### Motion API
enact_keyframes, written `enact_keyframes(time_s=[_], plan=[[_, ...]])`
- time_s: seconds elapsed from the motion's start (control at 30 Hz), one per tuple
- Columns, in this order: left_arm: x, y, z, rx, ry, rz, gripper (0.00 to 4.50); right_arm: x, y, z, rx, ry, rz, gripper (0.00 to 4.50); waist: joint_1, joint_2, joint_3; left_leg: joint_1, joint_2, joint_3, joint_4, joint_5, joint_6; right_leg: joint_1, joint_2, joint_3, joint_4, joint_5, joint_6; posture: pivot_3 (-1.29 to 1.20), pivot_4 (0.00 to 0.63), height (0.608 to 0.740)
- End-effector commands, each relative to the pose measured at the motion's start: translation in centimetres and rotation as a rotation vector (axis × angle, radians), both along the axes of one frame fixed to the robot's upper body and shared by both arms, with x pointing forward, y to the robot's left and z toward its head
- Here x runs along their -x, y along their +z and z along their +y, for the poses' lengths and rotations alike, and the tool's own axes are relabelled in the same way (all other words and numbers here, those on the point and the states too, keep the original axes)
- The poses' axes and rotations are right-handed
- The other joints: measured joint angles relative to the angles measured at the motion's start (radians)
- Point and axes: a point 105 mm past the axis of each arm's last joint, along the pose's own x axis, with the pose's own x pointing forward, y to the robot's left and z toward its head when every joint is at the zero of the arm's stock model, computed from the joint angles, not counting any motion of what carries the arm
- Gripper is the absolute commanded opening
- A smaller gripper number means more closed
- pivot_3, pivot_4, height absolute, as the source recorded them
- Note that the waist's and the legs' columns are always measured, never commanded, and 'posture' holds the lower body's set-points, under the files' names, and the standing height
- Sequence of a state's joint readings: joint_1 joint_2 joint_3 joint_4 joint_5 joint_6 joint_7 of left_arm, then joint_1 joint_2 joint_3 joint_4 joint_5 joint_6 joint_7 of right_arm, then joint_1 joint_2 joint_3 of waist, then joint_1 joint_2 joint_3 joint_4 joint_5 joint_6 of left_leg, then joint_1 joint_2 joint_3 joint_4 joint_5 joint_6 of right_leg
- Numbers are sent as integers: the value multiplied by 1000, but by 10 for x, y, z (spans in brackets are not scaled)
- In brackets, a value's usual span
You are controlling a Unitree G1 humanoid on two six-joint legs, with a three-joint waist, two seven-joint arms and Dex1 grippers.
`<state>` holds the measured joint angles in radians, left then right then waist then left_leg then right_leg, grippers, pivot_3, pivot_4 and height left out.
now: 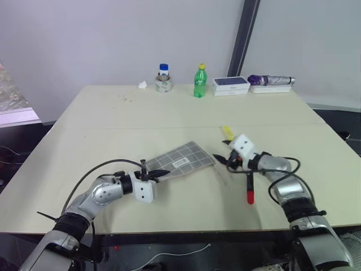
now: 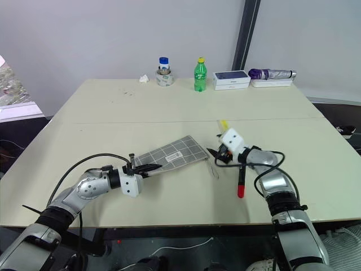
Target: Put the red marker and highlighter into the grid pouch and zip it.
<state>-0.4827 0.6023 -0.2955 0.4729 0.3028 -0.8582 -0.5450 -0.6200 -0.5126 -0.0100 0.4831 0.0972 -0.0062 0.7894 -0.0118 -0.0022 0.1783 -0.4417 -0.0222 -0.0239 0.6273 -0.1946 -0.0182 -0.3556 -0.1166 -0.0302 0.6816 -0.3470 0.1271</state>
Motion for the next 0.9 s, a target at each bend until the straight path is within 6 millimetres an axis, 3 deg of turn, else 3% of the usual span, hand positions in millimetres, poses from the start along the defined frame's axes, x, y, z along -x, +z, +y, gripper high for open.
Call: enact_keyframes(time_s=[0.03, 0.27, 0.47, 0.57, 0.77, 0.8, 0.9], plan=[[0, -1, 5, -2, 37, 5, 0, 17, 7, -6, -125, 34, 72, 4440, 3, 0, 0, 0, 0, 0, 0, 0, 0, 0, 0, 0, 0, 0, 0, 0, 150, 740], [-3, 0, 4, 15, 80, 3, 0, 40, -14, 22, -120, 62, 201, 4440, 0, 0, 0, 0, 0, 0, 0, 0, 0, 0, 0, 0, 1, 0, 0, 0, 150, 740], [-3, 6, -5, 34, 74, -2, 0, 42, -41, 29, -22, 6, 293, 4440, 6, 0, 0, 0, -1, -1, 1, 0, 0, 0, -1, 0, 1, 0, 0, 0, 150, 740], [-3, 6, -5, 33, 75, -3, 0, 38, -44, 33, 21, -20, 292, 3565, 5, 0, 0, 0, -1, -1, 1, 0, 0, 0, 0, 0, 1, 0, 0, 0, 150, 740], [-3, 4, -3, 24, 86, 0, 0, 43, -37, 56, 18, 54, 279, 375, 2, 0, 0, 0, -1, -1, 1, 0, 0, 0, 0, 0, 1, 0, 0, 0, 150, 740], [-3, 3, -3, 24, 87, 2, 0, 47, -36, 61, 18, 84, 278, 48, 2, 0, 0, 0, -1, -1, 1, 0, 0, 0, 0, 0, 1, 0, 0, 0, 150, 740], [-3, 2, -4, 23, 87, 5, 0, 59, -32, 79, 50, 190, 249, 48, 2, 0, 0, 0, -1, -1, 0, 0, 0, 0, 0, 0, 1, 0, 0, 0, 150, 740]])
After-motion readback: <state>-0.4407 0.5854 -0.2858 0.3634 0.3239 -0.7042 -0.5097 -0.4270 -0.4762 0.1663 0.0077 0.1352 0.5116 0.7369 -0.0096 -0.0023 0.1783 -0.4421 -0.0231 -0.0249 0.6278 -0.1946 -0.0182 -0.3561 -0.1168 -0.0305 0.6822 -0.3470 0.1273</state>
